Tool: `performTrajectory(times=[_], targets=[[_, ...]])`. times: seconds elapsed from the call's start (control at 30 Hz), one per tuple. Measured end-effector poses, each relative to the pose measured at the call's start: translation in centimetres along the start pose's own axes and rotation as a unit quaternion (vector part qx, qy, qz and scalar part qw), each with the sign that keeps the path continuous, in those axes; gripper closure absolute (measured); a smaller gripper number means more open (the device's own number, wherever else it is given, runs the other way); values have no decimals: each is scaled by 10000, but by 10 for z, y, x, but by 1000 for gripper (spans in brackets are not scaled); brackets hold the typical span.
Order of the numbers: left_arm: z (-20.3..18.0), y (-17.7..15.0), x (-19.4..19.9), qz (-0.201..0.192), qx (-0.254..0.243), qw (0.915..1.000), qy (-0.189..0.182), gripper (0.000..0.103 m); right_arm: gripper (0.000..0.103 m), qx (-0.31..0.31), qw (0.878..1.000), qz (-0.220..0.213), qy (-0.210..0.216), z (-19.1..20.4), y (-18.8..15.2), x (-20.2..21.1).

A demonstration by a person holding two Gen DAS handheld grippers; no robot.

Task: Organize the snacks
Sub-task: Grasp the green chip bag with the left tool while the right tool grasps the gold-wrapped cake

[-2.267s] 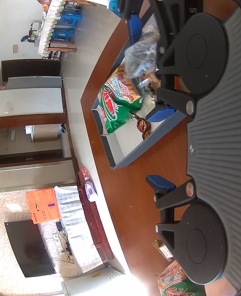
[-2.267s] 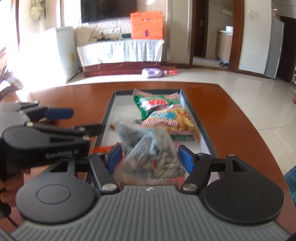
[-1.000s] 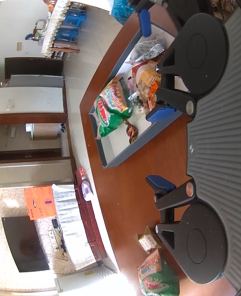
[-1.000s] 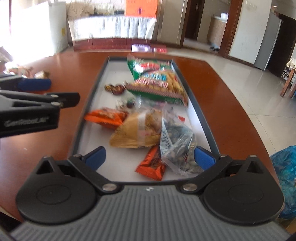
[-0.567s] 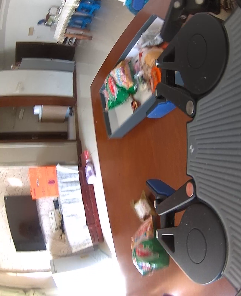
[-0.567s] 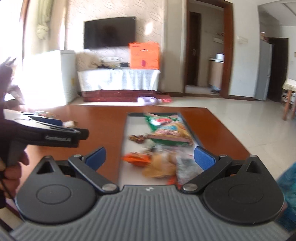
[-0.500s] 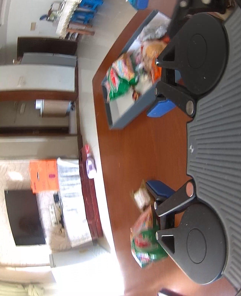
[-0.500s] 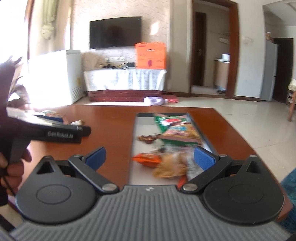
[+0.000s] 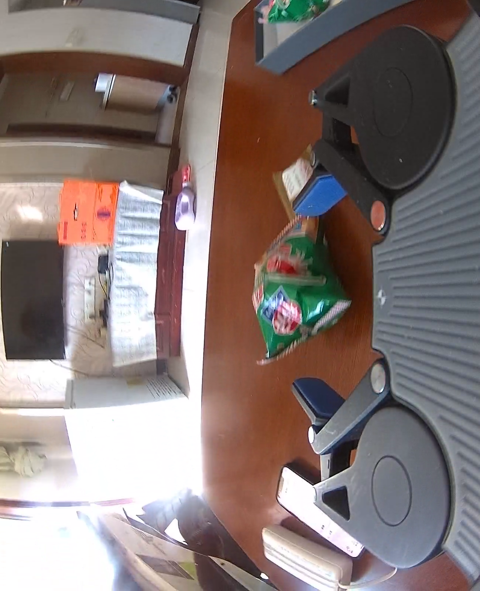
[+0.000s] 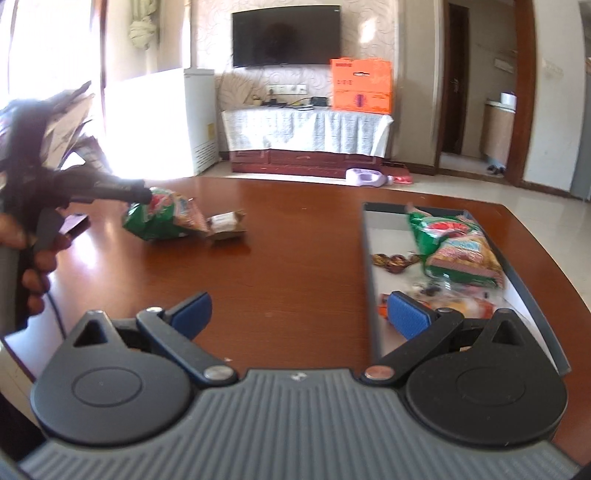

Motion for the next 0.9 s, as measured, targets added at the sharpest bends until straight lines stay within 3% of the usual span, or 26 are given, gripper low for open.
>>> performTrajectory(times=[0.23, 0.6, 0.9], targets=[[15, 12, -28, 90, 280, 9995, -127, 6, 0, 638, 9978, -98, 133, 35, 29, -18], [28, 25, -60, 219, 542, 9980, -228, 6, 0, 1440, 9883, 449, 208, 87, 75, -124], [43, 35, -99, 500, 670, 9959, -356, 5, 0, 1326, 9874, 843, 214, 90, 89, -187]])
Point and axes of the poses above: each gripper's, at about its wrist camera, not at the fingertips, and x roughly against the way its jaws point, z to its left, y to its top, the point moved 4 cm from there along -x, roughly the way its jaws point, and after that the axes turned 7 degrees about z, right-handed, at the moved point
